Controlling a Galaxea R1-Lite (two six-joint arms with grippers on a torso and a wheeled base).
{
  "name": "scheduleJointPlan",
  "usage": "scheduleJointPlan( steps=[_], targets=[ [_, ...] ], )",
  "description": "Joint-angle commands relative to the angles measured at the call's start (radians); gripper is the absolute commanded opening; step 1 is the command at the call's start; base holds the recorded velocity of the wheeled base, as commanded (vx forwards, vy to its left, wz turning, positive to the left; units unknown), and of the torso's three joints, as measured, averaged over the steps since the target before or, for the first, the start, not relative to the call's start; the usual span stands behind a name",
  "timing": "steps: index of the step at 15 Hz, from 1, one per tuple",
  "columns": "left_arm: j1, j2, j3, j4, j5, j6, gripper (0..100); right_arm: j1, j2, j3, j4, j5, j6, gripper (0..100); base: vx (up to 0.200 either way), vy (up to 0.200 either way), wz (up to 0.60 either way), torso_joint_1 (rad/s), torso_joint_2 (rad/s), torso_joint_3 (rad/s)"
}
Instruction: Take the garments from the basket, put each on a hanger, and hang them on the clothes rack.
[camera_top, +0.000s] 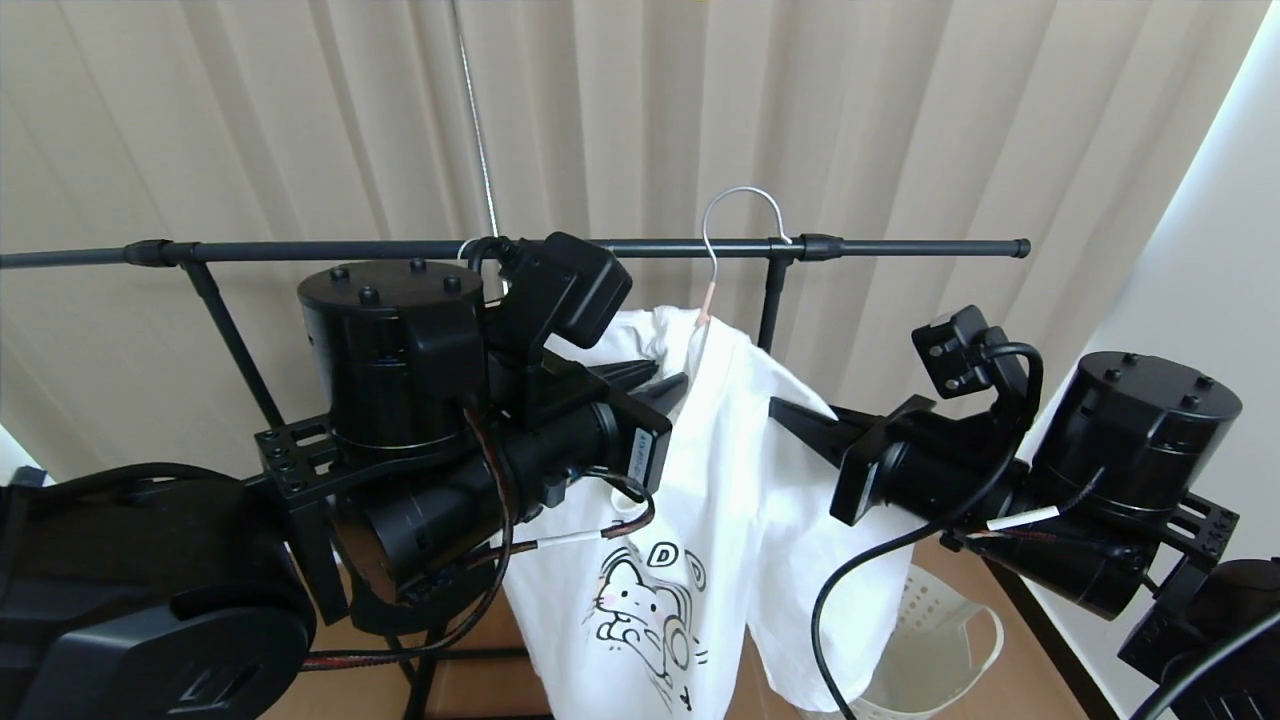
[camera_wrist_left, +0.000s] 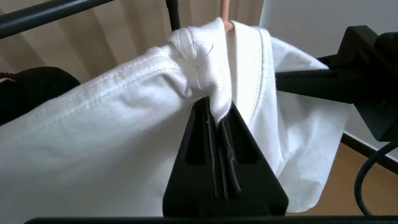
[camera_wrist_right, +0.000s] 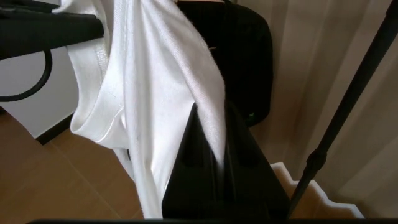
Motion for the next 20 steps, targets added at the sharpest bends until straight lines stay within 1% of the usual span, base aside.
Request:
scheduleJointPlan(
  steps=[1,2,4,5,6,8,11,13,14,15,16,17,18,20],
  targets=[
    [-0.001,-0.010,0.021,-0.013,-0.006,0.001,100,-0.009,-0.002,0.001,0.000,0.001,0.000,0,0.000,0.000,0.00,0.000,0.00,0.000],
    [-0.001,-0.042,0.054,-0.054,-0.018,0.001,100,-0.022,0.001,-0.002,0.000,0.001,-0.002,0,0.000,0.000,0.00,0.000,0.00,0.000],
    [-0.001,-0.102,0.114,-0.062,-0.023,-0.002,100,-0.046,0.002,-0.004,0.000,0.006,0.000,0,0.000,0.000,0.00,0.000,0.00,0.000],
    [-0.001,-0.125,0.136,-0.068,-0.023,-0.002,100,-0.052,0.002,-0.002,0.000,0.021,-0.002,0,0.000,0.000,0.00,0.000,0.00,0.000],
    [0.007,-0.172,0.182,-0.100,-0.024,-0.009,100,-0.080,0.001,0.001,0.000,0.073,0.000,0,0.000,0.000,0.00,0.000,0.00,0.000],
    [0.063,-0.209,0.223,-0.142,-0.067,-0.019,100,-0.105,0.004,0.001,0.000,0.103,0.001,0,0.000,0.000,0.00,0.000,0.00,0.000],
    [0.206,-0.264,0.278,-0.156,-0.224,-0.073,100,-0.157,0.002,0.008,-0.002,0.166,0.001,0,0.000,0.000,0.00,0.000,0.00,0.000],
    [0.384,-0.260,0.317,-0.157,-0.428,-0.093,100,-0.213,0.001,0.010,-0.002,0.248,-0.003,0,0.000,0.000,0.00,0.000,0.00,0.000],
    [0.455,-0.252,0.344,-0.157,-0.512,-0.096,100,-0.236,-0.006,0.021,-0.022,0.276,-0.008,0,0.000,0.000,0.00,0.000,0.00,0.000],
    [0.496,-0.240,0.366,-0.173,-0.573,-0.107,100,-0.258,-0.001,0.037,-0.063,0.294,-0.012,0,0.000,0.000,0.00,0.000,0.00,0.000],
    [0.507,-0.200,0.361,-0.196,-0.629,-0.136,100,-0.273,0.007,0.042,-0.091,0.305,-0.014,0,0.000,0.000,0.00,0.000,0.00,0.000],
    [0.511,-0.169,0.374,-0.234,-0.650,-0.131,100,-0.284,0.004,0.053,-0.095,0.316,-0.023,0,0.000,0.000,0.00,0.000,0.00,0.000],
    [0.527,-0.148,0.377,-0.283,-0.653,-0.122,100,-0.304,0.004,0.053,-0.095,0.334,-0.032,0,0.000,0.000,0.00,0.000,0.00,0.000],
    [0.576,-0.100,0.372,-0.328,-0.687,-0.122,100,-0.321,-0.002,0.057,-0.097,0.360,-0.035,0,0.000,0.000,0.00,0.000,0.00,0.000]
  ],
)
